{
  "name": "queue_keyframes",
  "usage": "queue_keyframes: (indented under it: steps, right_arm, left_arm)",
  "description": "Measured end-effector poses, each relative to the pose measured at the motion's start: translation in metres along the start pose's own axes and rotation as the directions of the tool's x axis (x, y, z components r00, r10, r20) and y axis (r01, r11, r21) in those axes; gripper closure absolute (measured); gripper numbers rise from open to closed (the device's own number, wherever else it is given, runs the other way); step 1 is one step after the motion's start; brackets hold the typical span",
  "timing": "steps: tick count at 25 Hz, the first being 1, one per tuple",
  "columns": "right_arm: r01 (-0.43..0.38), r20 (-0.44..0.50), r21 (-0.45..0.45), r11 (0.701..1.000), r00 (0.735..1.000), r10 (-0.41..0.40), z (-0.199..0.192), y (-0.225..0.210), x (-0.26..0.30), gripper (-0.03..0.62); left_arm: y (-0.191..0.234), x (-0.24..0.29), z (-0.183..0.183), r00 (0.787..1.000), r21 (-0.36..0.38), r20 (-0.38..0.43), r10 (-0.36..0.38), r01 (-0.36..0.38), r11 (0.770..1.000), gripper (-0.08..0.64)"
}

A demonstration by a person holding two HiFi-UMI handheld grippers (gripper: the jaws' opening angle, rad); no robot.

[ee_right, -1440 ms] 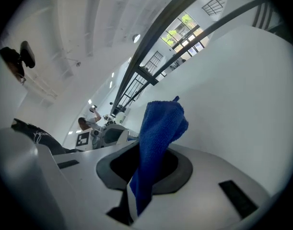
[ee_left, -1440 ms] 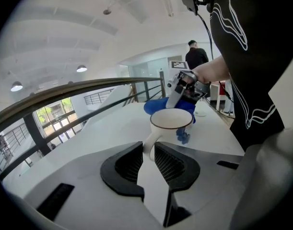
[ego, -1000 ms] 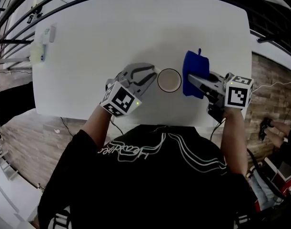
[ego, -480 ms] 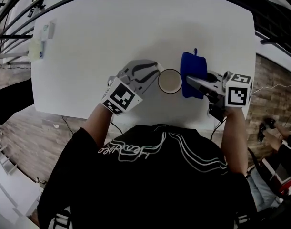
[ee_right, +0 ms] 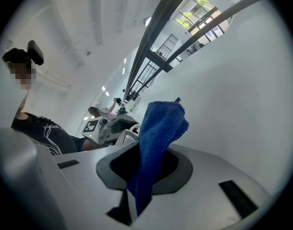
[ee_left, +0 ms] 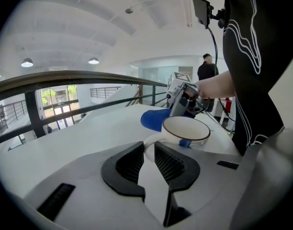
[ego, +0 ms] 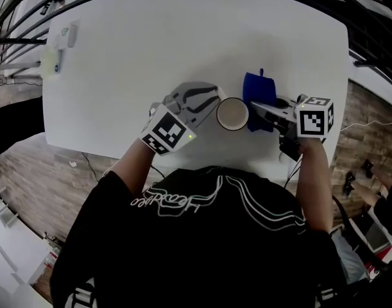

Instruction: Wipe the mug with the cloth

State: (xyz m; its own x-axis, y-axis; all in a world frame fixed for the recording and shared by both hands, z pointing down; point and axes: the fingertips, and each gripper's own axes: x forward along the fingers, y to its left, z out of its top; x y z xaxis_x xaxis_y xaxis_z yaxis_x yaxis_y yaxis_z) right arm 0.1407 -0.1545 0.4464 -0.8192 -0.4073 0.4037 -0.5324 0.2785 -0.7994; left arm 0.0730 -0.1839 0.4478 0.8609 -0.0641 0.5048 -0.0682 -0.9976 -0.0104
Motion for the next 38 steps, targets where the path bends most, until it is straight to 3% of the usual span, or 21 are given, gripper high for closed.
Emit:
queue_keyframes:
  steps: [6, 13, 19, 22, 26, 29, 38]
  right_arm:
    - [0.066, -0.116, -0.057, 0.996, 0.991, -0.073, -0.009, -0.014, 0.012, 0.538]
    - [0.046, -0.234, -0.105, 0.993, 0.97, -0.07, -0.012, -0.02, 0.023, 0.538]
    - [-0.036, -0.225, -0.171, 0.985, 0.974, -0.004, 0.008, -0.008, 0.007, 0.538]
    - [-0.109, -0.191, -0.203, 0.973, 0.979, 0.07, 0.023, 0.005, 0.002, 0.538]
    - [-0.229, -0.219, -0.246, 0.942, 0.96, 0.176, 0.027, 0.025, 0.0, 0.538]
    - [-0.254, -0.251, -0.283, 0.925, 0.95, 0.184, 0.028, 0.026, 0.001, 0.538]
    - [-0.346, -0.305, -0.282, 0.895, 0.917, 0.258, 0.033, 0.028, 0.011, 0.538]
  left_arm:
    - [0.0, 0.0, 0.001, 1.0, 0.005, 0.009, 0.002, -0.003, 1.0, 0.491]
    - [0.005, 0.002, 0.001, 1.0, 0.004, 0.006, 0.012, -0.012, 1.0, 0.492]
    - [0.006, 0.002, 0.002, 1.0, 0.031, 0.002, 0.006, -0.006, 0.999, 0.492]
    - [0.008, 0.003, 0.002, 1.0, 0.043, 0.001, -0.007, 0.007, 0.999, 0.492]
    - [0.008, 0.007, 0.004, 0.999, 0.056, 0.0, -0.033, 0.033, 0.998, 0.494]
    - [0.008, 0.01, 0.005, 0.999, 0.065, -0.003, -0.054, 0.054, 0.996, 0.494]
    - [0.013, 0.02, 0.005, 0.998, 0.064, -0.015, -0.069, 0.07, 0.995, 0.495]
